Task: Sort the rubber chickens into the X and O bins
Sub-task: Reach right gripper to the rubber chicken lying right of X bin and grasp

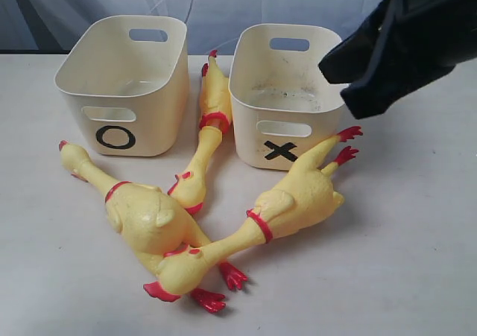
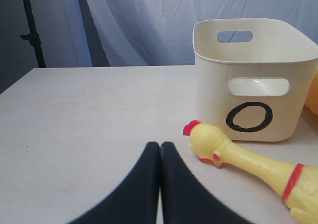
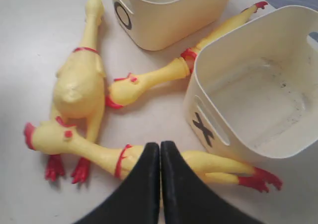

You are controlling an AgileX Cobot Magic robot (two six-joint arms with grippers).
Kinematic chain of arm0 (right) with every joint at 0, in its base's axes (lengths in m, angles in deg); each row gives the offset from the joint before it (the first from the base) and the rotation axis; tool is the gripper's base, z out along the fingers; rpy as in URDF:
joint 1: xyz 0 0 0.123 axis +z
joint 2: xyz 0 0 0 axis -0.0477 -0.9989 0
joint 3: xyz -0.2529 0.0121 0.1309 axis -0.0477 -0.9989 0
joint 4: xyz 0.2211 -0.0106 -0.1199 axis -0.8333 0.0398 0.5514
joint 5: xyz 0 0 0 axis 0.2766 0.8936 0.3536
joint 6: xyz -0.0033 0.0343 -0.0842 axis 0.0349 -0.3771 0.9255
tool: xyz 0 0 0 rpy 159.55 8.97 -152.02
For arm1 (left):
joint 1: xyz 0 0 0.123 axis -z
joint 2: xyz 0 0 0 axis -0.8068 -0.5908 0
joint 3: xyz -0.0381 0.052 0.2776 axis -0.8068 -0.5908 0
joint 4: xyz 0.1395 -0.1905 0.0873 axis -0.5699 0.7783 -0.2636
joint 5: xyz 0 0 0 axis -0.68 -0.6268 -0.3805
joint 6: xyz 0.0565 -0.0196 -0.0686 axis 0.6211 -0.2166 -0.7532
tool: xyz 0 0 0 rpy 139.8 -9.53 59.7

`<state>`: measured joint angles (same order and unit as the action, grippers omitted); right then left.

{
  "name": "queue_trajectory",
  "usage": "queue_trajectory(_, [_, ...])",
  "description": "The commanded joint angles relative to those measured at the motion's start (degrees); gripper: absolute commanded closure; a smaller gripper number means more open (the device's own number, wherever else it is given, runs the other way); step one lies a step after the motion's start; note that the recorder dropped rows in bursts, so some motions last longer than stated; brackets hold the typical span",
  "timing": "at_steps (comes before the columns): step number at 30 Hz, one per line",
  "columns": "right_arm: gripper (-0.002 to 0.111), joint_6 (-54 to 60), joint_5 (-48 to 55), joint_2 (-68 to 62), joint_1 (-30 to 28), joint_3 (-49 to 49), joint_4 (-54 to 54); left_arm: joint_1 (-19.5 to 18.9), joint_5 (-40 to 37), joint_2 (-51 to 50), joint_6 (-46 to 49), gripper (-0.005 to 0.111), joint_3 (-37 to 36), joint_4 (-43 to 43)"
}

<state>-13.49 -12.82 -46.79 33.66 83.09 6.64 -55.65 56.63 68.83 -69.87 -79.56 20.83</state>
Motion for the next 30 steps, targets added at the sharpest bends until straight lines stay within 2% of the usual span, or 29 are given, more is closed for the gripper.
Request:
queue_trajectory(1, [0.107,0.3,-9.3,-4.2,0.0,0.1,0.2,0.2,0.8,0.3,-0.3,0.107,0.1,0.1])
queue_trajectory(4, [0.107,3.7,-9.0,-7.5,0.9,0.1,-0.4,0.2,0.8,0.3,-0.3,0.107,0.1,0.1])
queue_trajectory(9, [0.107,19.3,2.8,-14.4,3.3,0.1,9.0,0.2,0.8,0.3,-0.3,0.107,0.1,0.1])
queue_trajectory(13, [0.107,20.2,3.8,-18.4,5.9,0.1,10.8,0.2,0.8,0.3,-0.3,0.107,0.1,0.1])
queue_trajectory(14, [0.102,22.1,3.8,-20.3,8.2,0.1,11.8,0.2,0.8,0.3,-0.3,0.107,0.1,0.1])
queue_trajectory(15, [0.098,23.2,3.7,-20.9,9.2,0.1,12.1,0.2,0.8,0.3,-0.3,0.107,0.1,0.1])
queue_trajectory(16, [0.079,25.1,2.5,-22.7,11.5,0.1,12.9,0.2,0.8,0.3,-0.3,0.107,0.1,0.1])
queue_trajectory(17, [0.067,25.1,1.6,-23.5,12.4,0.1,13.2,0.2,0.8,0.3,-0.3,0.107,0.1,0.1])
queue_trajectory(19, [0.035,25.1,-2.6,-25.4,14.3,0.1,14.2,0.2,0.8,0.3,-0.3,0.107,0.1,0.1])
queue_trajectory(21, [0.018,24.3,-7.3,-28.6,16.3,0.1,15.0,0.2,0.8,0.3,-0.3,0.107,0.1,0.1])
queue_trajectory(22, [0.021,23.6,-8.0,-29.8,16.9,0.1,15.7,0.2,0.8,0.3,-0.3,0.107,0.1,0.1])
queue_trajectory(24, [0.044,23.6,-7.9,-34.0,19.0,0.1,19.6,0.2,0.8,0.3,-0.3,0.107,0.1,0.1])
queue_trajectory(25, [0.048,23.6,-7.8,-35.3,19.8,0.1,21.7,0.2,0.8,0.3,-0.3,0.107,0.1,0.1])
queue_trajectory(30, [0.032,18.9,-6.0,-39.7,21.2,0.1,29.8,0.2,0.8,0.3,-0.3,0.107,0.1,0.1])
